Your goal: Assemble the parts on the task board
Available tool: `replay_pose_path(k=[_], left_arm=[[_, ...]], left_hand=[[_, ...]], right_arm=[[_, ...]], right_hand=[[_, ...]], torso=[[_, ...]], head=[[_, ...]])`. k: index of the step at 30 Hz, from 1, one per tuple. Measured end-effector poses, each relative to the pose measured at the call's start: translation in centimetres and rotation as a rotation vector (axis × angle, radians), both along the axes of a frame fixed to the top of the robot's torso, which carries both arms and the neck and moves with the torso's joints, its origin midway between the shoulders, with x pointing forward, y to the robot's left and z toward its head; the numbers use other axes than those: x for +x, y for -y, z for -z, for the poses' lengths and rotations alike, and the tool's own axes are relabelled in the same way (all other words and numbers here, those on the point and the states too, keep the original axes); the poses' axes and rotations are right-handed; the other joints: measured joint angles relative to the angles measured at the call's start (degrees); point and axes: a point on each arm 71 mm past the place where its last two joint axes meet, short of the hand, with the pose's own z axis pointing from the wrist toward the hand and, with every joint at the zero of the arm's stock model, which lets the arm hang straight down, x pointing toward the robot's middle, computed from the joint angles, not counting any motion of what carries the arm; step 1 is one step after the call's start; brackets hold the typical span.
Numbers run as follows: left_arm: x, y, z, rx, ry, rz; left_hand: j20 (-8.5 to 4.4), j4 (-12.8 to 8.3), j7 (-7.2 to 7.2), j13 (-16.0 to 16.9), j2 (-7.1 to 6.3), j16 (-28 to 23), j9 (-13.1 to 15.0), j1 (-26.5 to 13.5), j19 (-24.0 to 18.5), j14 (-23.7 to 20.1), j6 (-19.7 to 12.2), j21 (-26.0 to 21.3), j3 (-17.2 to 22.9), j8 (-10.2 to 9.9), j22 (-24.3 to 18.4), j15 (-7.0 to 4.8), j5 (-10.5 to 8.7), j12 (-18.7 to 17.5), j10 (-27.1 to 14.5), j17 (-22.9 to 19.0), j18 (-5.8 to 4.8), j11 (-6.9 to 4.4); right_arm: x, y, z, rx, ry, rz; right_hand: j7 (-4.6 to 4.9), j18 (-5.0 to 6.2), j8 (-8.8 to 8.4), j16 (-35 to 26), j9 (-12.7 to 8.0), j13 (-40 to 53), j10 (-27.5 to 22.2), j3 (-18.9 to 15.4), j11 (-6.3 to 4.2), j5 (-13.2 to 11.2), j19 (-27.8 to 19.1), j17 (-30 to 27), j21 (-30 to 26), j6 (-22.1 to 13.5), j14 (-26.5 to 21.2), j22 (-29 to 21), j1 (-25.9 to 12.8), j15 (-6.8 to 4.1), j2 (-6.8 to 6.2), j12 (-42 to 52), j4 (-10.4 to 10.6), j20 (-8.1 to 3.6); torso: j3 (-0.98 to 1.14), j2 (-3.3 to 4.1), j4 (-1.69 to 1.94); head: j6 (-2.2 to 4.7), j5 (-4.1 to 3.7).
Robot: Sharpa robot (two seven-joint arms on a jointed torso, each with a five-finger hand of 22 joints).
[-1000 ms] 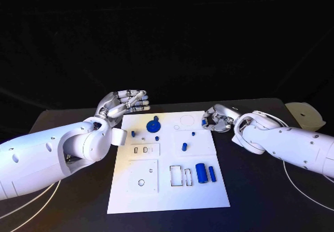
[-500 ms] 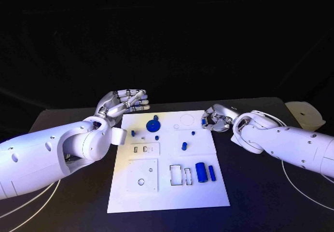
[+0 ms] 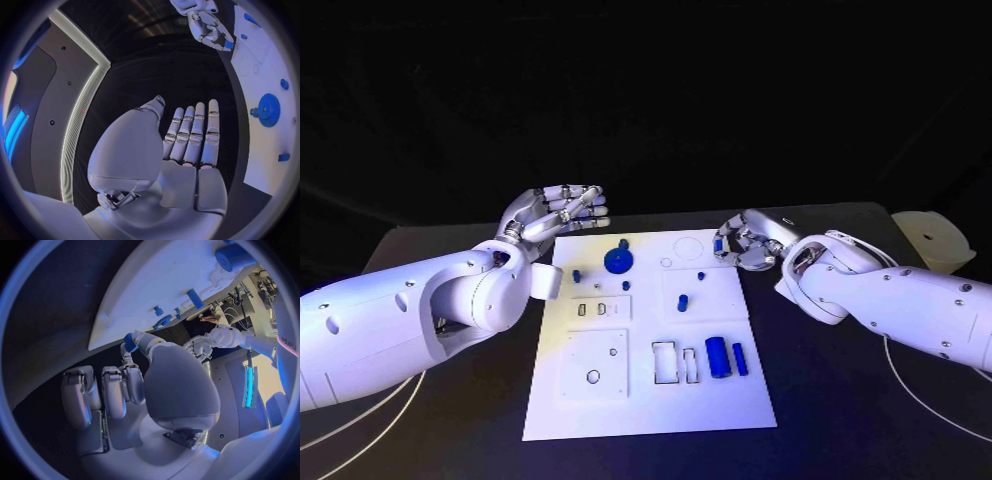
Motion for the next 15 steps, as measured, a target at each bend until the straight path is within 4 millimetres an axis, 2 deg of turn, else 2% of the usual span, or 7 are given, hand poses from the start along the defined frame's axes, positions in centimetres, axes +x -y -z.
replay_pose_path(k=[7,10,15], left_arm=[[0.2,-0.3,0.1,0.004,0.000,-0.008],[0.4,-0.4,0.1,0.006,-0.001,-0.013],[0.7,-0.4,0.3,0.009,-0.003,-0.018]], left_hand=[[0.00,0.00,0.00,0.00,0.00,-0.22,0.00,0.00,0.00,0.00,0.00,0.00,0.00,0.00,0.00,0.00,0.00,0.00,0.00,0.06,0.00,0.00],[0.00,0.00,0.00,0.00,0.00,-0.22,0.00,0.00,0.00,0.00,0.00,0.00,0.00,0.00,0.00,0.00,0.00,0.00,0.00,0.06,-0.01,0.00],[0.00,0.00,0.00,0.00,0.00,-0.22,0.00,0.00,0.00,0.00,0.00,0.00,0.00,0.00,0.00,0.00,0.00,0.00,0.00,0.06,-0.01,0.00]], right_arm=[[-1.7,-2.8,-1.8,0.043,0.024,-0.043],[-2.7,-4.8,-2.2,0.055,0.022,-0.079],[-4.4,-8.6,-2.3,0.058,0.012,-0.147]], right_hand=[[-0.01,0.00,0.08,0.00,0.00,0.00,0.00,0.51,0.00,0.51,0.00,-0.01,0.00,-0.01,0.00,0.00,-0.14,0.00,0.89,0.00,-0.13,0.00],[-0.01,0.00,0.09,0.00,0.00,0.00,0.00,0.52,0.00,0.51,0.00,-0.01,0.00,-0.01,0.00,-0.01,-0.12,0.00,1.19,0.00,-0.12,0.00],[-0.03,0.00,0.10,0.00,0.00,0.00,0.00,0.67,0.00,0.51,0.00,-0.01,0.00,-0.04,0.00,-0.01,-0.06,0.00,1.42,0.00,-0.27,0.01]], torso=[[-0.14,-0.05,-0.01],[-0.19,-0.05,0.01],[-0.35,-0.20,0.10]], head=[[0.25,0.25],[0.28,0.74],[-0.27,1.98]])
